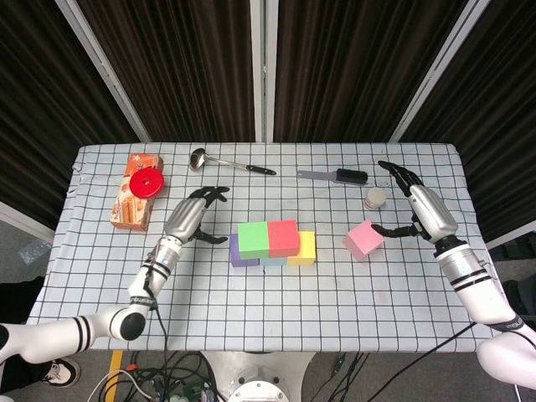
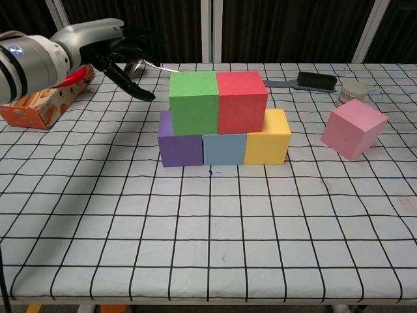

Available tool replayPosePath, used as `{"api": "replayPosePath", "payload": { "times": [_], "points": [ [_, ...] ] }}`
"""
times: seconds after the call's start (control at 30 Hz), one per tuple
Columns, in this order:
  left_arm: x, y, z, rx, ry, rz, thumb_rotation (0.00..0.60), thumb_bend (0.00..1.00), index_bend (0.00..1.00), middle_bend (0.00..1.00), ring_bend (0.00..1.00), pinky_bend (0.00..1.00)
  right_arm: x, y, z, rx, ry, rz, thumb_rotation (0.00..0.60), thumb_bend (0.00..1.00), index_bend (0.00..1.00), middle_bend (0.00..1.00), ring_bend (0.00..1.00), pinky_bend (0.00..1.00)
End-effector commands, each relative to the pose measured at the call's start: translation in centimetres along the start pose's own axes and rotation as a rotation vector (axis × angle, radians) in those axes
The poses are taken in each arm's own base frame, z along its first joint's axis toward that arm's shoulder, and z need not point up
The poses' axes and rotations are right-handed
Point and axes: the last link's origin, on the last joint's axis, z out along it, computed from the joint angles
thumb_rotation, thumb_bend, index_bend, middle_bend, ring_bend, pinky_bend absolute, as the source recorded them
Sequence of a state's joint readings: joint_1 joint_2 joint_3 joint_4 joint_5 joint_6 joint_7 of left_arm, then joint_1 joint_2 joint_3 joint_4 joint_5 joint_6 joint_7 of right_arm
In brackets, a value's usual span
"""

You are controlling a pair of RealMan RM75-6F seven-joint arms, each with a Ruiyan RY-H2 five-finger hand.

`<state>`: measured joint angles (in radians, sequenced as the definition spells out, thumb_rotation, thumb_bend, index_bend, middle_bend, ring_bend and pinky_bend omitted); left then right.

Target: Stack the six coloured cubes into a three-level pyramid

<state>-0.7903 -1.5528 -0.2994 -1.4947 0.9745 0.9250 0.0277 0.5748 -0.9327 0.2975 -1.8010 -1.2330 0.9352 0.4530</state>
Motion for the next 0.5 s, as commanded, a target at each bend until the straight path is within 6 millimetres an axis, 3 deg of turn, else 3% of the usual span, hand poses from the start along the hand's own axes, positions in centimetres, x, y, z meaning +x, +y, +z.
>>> {"api": "replayPosePath", "payload": {
  "times": [0.03,0.23,0.5],
  "points": [
    [-0.3,-1.0,-0.5,0.025,-0.009,0.017,0.6,0.0,0.13,0.25,0.08,0.11,-0.1,0.0,0.0,0.0,-0.002,-0.002,0.6,0.1,0.0,0.04,0.0,0.0],
    [-2.1,-3.1,-1.2,0.07,-0.045,0.059,0.6,0.0,0.13,0.24,0.08,0.11,-0.1,0.1,0.0,-0.004,-0.004,-0.003,0.6,0.1,0.0,0.04,0.0,0.0],
    [-4.1,-3.4,-0.6,0.066,-0.071,0.06,0.6,0.0,0.12,0.24,0.08,0.11,-0.2,0.4,0.0,-0.014,-0.007,-0.001,0.6,0.1,0.0,0.04,0.0,0.0]
  ]
}}
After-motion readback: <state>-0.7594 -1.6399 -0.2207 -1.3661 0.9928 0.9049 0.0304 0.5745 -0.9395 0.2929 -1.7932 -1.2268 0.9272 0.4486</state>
